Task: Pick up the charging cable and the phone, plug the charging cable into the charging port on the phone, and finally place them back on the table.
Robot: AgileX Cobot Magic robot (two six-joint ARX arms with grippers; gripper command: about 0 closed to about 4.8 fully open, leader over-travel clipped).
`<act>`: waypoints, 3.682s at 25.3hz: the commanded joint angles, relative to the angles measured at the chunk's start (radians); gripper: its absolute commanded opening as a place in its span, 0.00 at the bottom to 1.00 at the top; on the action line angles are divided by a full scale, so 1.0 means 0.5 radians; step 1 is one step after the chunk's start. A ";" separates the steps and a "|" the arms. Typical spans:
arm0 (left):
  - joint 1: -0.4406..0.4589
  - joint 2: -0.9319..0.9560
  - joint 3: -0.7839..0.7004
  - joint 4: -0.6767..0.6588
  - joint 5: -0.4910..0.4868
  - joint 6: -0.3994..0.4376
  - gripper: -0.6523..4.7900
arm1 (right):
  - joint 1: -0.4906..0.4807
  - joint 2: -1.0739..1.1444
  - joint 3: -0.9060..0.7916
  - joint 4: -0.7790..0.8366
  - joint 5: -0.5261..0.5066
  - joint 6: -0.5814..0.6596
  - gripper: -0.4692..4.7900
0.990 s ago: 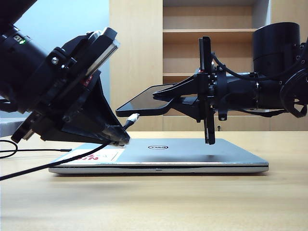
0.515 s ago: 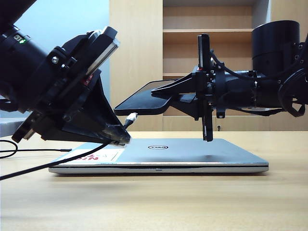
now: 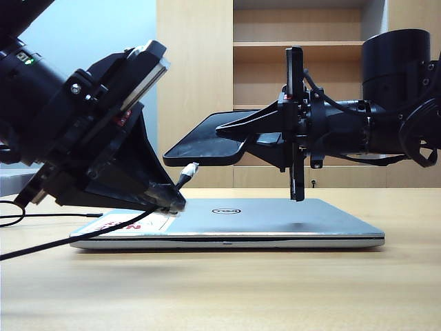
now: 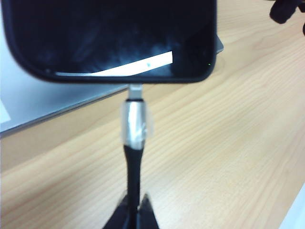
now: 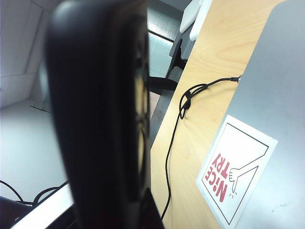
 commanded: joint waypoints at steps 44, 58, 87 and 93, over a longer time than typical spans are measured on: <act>0.002 -0.006 0.014 0.100 -0.024 0.007 0.11 | -0.072 -0.016 0.045 0.069 0.010 0.167 0.08; 0.002 -0.006 0.014 0.100 -0.024 0.007 0.11 | -0.043 -0.015 0.045 0.014 0.020 0.069 0.08; 0.002 -0.006 0.014 0.100 -0.024 0.007 0.11 | -0.044 -0.015 0.046 0.021 0.047 0.138 0.08; 0.002 -0.006 0.014 0.100 -0.024 0.007 0.11 | -0.043 -0.015 0.046 0.027 0.018 0.023 0.08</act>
